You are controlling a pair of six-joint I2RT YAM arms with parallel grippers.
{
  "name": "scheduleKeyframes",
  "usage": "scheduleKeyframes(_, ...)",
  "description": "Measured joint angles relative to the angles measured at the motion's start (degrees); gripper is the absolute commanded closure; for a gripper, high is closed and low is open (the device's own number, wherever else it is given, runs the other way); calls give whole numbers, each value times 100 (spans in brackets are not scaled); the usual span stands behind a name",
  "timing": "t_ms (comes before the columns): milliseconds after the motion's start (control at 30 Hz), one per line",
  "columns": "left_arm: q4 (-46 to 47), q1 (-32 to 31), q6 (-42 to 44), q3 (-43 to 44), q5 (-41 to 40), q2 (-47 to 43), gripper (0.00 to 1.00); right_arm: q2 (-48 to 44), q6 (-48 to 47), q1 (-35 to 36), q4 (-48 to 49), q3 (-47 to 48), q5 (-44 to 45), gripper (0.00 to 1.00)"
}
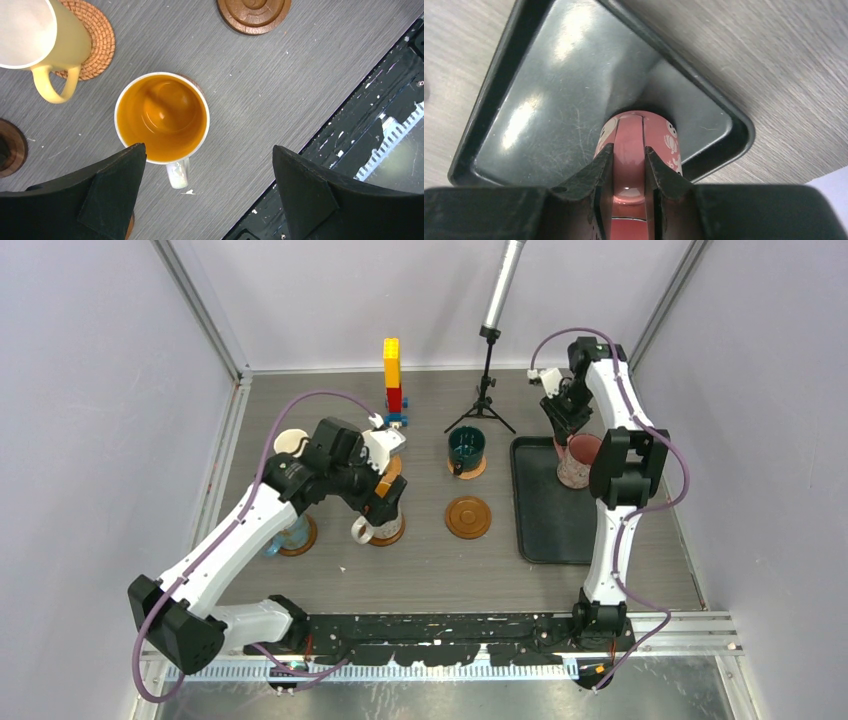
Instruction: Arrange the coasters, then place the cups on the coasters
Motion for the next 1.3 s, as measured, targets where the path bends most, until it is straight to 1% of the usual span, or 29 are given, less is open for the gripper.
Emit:
scheduleKeyframes(67,2,-2,-2,28,20,15,0,-125,-116,48,-11,-186,-83,82)
scheduleKeyframes(133,2,0,-7,55,59,35,0,-258,-243,83,20,-409,-168,83)
scheduleKeyframes(467,46,0,-46,225,223,319,1,-1268,-911,413,-13,-1834,-728,82)
scheduleKeyframes(733,61,0,-195,289,254,485,1,-2013,-1246,892,46,-2898,-789,81)
scheduleKeyframes(767,63,-2,-208,289,254,492,1,-2065,-1276,951,72,-2997,-772,80)
scheduleKeyframes(900,68,0,-262,291,254,520,1,-2258,-1357,1106,155,-3279,-699,69)
scheduleKeyframes(1300,81,0,-317,361,249,590,1,-2649,-1364,1296,212,-3652,-645,57)
